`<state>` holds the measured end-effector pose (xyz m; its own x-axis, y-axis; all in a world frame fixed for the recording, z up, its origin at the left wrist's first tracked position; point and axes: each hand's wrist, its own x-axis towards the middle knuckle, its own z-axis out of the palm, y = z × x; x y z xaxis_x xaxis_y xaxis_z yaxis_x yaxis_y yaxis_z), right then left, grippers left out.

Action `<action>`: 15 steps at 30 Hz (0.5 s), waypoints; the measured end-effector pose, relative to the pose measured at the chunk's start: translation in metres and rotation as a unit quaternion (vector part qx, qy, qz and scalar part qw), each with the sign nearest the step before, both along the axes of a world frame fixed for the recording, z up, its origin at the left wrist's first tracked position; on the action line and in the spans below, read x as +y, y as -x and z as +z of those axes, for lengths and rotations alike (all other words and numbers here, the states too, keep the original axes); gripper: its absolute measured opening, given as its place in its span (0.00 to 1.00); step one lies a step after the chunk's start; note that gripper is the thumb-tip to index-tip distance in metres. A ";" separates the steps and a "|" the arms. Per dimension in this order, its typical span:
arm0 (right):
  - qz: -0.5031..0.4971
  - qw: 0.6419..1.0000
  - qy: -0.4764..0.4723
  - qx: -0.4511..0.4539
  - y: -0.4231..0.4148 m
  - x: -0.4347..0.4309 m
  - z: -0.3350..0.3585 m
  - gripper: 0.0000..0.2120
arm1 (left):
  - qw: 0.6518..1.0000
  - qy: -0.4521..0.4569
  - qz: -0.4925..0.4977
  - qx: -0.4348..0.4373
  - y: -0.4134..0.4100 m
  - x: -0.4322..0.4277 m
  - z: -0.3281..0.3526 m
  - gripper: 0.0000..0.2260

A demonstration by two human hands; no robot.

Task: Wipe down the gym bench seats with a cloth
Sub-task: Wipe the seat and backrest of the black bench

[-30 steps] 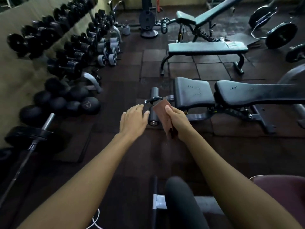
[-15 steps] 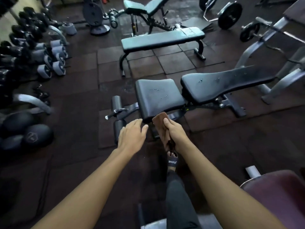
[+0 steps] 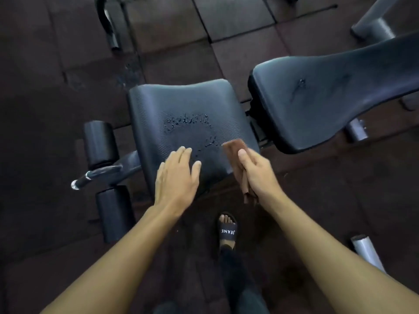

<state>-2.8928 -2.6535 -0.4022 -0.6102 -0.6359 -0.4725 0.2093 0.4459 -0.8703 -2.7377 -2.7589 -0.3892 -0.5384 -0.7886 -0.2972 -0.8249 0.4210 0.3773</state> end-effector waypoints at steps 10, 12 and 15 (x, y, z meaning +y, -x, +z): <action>0.144 0.943 -0.129 0.273 0.006 -0.070 -0.102 0.23 | 0.993 0.088 -0.061 -0.050 0.008 -0.076 -0.105 0.27; 0.169 0.901 -0.179 0.358 -0.003 -0.081 -0.121 0.24 | 0.990 0.106 -0.080 -0.050 0.005 -0.082 -0.119 0.27; 0.159 0.874 -0.204 0.410 -0.031 -0.085 -0.127 0.25 | 0.986 0.135 -0.095 -0.033 -0.003 -0.088 -0.130 0.25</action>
<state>-2.8620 -2.7382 -0.5289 -0.6731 -0.7158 -0.1859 -0.6022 0.6765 -0.4239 -2.7346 -2.8467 -0.5194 -0.6703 -0.7307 -0.1291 -0.7406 0.6477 0.1789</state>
